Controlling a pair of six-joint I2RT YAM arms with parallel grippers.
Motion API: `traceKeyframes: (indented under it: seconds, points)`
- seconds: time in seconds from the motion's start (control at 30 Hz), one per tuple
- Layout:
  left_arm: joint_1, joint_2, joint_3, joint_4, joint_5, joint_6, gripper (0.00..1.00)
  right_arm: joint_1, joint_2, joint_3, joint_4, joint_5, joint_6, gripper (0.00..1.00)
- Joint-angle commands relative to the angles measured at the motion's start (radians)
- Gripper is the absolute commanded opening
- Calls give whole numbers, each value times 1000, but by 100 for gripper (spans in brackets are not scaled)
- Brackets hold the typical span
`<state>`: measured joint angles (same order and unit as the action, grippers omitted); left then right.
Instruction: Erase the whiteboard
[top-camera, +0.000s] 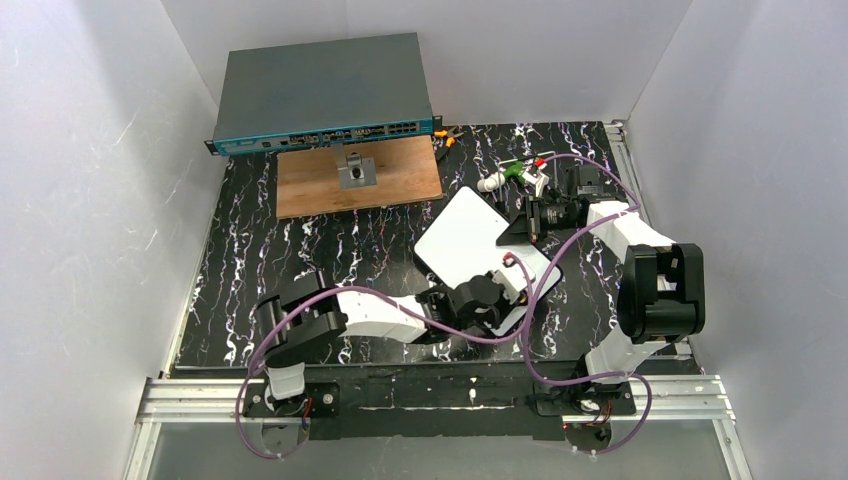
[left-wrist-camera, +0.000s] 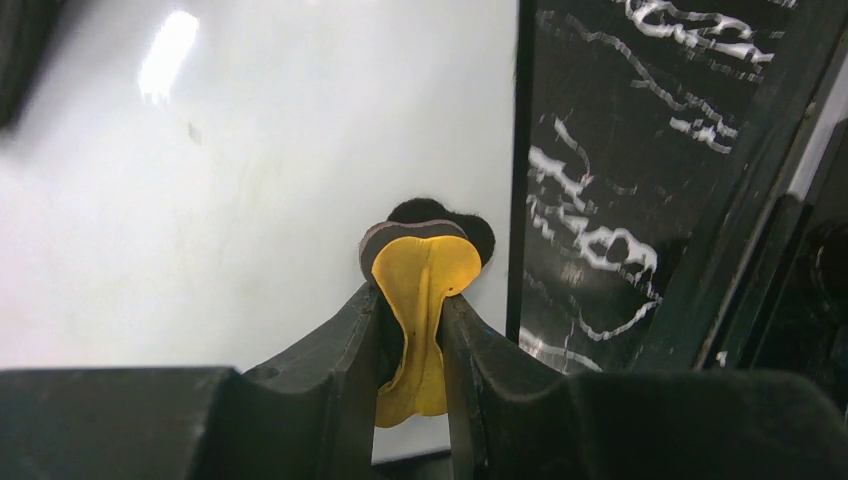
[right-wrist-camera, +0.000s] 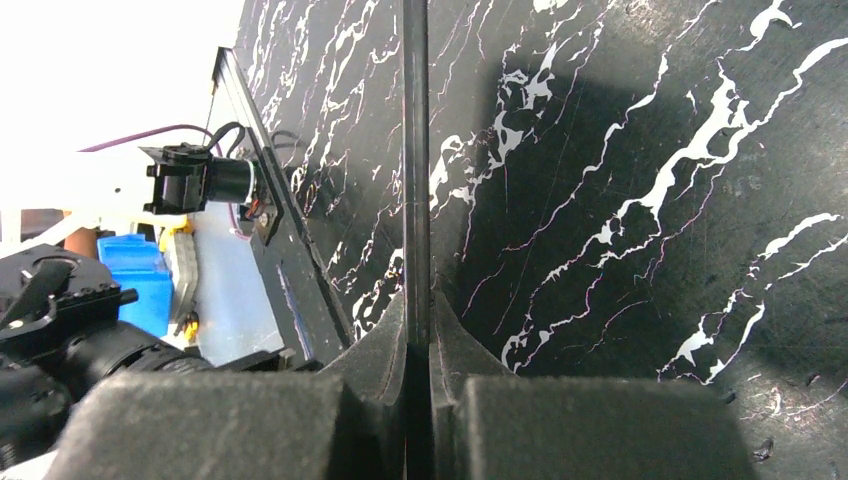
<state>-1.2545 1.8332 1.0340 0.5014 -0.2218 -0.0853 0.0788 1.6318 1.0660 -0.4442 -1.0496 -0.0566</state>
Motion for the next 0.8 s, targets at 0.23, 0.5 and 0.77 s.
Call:
traceKeyframes:
  seconds: [0.23,0.5,0.77]
  points:
    - [46,-79,-222,84,-294,-159,0,3,-29,14,-44,-137,92,1]
    - [161,-156,-312,141,-300,-171,0,3,-36,24,-72,-125,61,1]
    - [248,-418,-527,63,-237,-211,0,3,-71,87,-269,-76,-164,1]
